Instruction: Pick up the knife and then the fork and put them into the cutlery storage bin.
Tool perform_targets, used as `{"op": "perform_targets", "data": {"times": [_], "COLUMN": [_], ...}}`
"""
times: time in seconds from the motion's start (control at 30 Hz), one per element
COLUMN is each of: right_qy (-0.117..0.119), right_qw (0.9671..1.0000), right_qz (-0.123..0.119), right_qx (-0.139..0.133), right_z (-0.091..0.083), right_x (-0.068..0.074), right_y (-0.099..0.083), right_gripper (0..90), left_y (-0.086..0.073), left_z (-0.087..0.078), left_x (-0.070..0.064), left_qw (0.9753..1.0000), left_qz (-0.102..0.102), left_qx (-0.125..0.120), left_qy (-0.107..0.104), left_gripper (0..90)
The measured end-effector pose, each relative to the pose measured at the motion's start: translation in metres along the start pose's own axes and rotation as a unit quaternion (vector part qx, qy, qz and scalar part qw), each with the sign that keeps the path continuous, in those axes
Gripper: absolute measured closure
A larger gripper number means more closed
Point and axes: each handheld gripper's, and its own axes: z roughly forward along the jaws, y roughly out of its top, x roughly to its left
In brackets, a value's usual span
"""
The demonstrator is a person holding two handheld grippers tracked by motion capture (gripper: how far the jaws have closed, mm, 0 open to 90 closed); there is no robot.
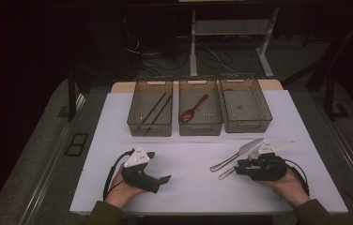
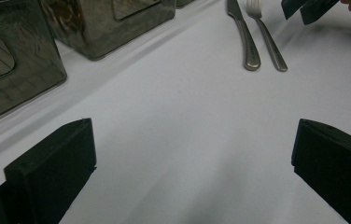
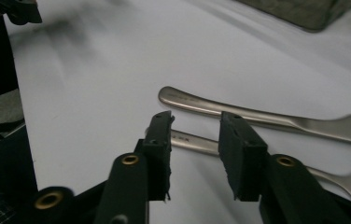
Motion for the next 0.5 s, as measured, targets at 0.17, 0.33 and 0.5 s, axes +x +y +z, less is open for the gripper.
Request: {"op": "perform_targets", "data": {"times": [0.17,0.33,0.5], "right_qy": [0.011,0.024,0.034], "right_qw": [0.9997,0.9987,0.9968], "right_qz": [-0.014,-0.027,-0.044], "right_qx": [0.018,0.037,0.057], "right_z": [0.014,0.029,0.045], "right_x": [0.004,0.008,0.016], "right_y": [0.008,0.015,0.02], "right_gripper": [77.4,87.7,88.9], "left_y": [0.0,-0.001,-0.001], "left_z": [0.0,0.0,0.001], "left_x": [0.0,0.001,0.001], "left_qw": [1.0,1.0,1.0], "left_qz": [0.0,0.001,-0.001], "left_qx": [0.001,0.001,0.001], "left_qy": [-0.003,-0.004,-0.006], "left_gripper": [0.0,0.0,0.0]}}
